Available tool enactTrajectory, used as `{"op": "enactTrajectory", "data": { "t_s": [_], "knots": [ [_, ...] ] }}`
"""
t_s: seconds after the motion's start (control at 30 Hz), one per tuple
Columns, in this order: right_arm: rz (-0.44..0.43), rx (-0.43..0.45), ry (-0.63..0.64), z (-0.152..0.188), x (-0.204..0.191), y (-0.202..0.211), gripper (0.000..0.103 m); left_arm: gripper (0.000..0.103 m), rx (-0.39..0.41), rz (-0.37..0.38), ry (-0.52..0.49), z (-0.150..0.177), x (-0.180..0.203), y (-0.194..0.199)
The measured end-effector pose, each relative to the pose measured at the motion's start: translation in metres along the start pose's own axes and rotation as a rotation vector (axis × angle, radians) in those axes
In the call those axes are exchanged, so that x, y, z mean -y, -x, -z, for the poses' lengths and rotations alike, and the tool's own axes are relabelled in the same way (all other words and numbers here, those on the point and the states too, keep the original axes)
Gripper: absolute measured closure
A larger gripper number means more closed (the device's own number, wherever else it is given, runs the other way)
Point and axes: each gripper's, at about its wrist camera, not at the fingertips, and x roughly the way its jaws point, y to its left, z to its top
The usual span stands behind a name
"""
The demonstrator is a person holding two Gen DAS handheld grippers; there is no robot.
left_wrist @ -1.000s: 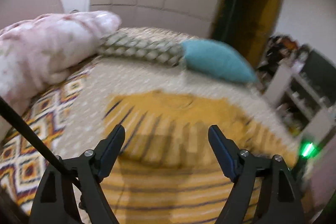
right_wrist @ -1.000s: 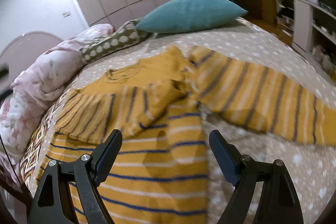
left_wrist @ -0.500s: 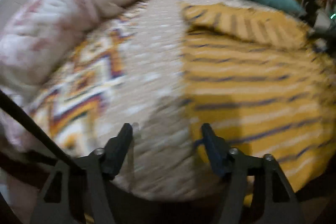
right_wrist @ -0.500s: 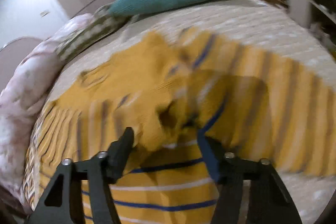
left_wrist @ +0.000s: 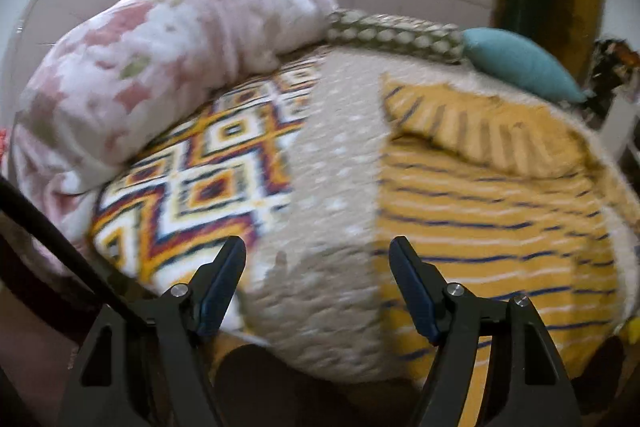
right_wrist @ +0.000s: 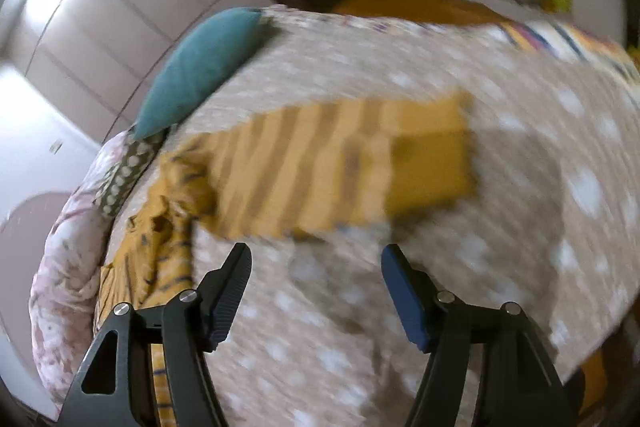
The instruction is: Fold small clothes
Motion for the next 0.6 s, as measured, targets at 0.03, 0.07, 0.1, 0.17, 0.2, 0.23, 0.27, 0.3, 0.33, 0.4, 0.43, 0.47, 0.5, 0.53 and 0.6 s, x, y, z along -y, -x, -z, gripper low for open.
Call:
{"op": "enactTrajectory", "data": {
  "t_s": [0.03, 0.07, 0.1, 0.17, 0.2, 0.23, 0.27, 0.3, 0.33, 0.4, 0.43, 0.47, 0.5, 0.53, 0.6],
  "knots": [
    [-0.021, 0.014, -0.017, 0.001, 0.005, 0.001, 0.031, 0.030, 0.004, 0.024, 0.000, -0.003, 0.008, 0.001],
    [-0.021, 0.027, -0.027, 0.000, 0.005, 0.002, 0.031, 0.030, 0.006, 0.037, -0.001, -0.004, 0.013, 0.001],
    [-0.018, 0.037, -0.035, -0.001, 0.004, 0.002, 0.029, 0.030, 0.011, 0.051, -0.001, -0.006, 0.018, 0.003],
    [-0.008, 0.068, -0.059, -0.007, 0.003, 0.000, 0.026, 0.030, 0.024, 0.063, -0.004, -0.006, 0.025, 0.009],
    [-0.002, 0.084, -0.069, -0.010, 0.005, 0.001, 0.026, 0.030, 0.032, 0.066, -0.004, -0.005, 0.028, 0.012],
    [0.011, 0.111, -0.088, -0.014, 0.006, -0.001, 0.026, 0.030, 0.040, 0.070, -0.004, -0.005, 0.029, 0.016],
    [0.020, 0.128, -0.102, -0.017, 0.007, -0.003, 0.026, 0.030, 0.048, 0.073, -0.004, -0.005, 0.030, 0.020],
    [0.028, 0.149, -0.119, -0.024, 0.009, -0.005, 0.026, 0.030, 0.052, 0.072, -0.006, -0.004, 0.030, 0.023],
    [0.030, 0.157, -0.123, -0.028, 0.008, -0.006, 0.026, 0.030, 0.058, 0.067, -0.009, -0.003, 0.029, 0.027],
    [0.046, 0.158, -0.112, -0.040, 0.005, -0.011, 0.069, 0.030, 0.068, 0.057, -0.013, -0.003, 0.026, 0.032],
    [0.037, 0.137, -0.108, -0.046, 0.006, -0.014, 0.088, 0.030, 0.079, 0.047, -0.010, -0.003, 0.022, 0.036],
    [0.023, 0.124, -0.124, -0.054, 0.010, -0.013, 0.097, 0.030, 0.087, 0.040, -0.006, -0.004, 0.019, 0.039],
    [0.020, 0.134, -0.139, -0.060, 0.014, -0.011, 0.097, 0.030, 0.095, 0.034, 0.000, -0.005, 0.016, 0.042],
    [0.033, 0.164, -0.157, -0.070, 0.020, -0.001, 0.097, 0.030, 0.105, 0.027, 0.012, -0.005, 0.012, 0.045],
    [0.083, 0.228, -0.176, -0.089, 0.030, 0.019, 0.097, 0.030, 0.116, 0.022, 0.040, -0.006, 0.002, 0.047]
  ]
}}
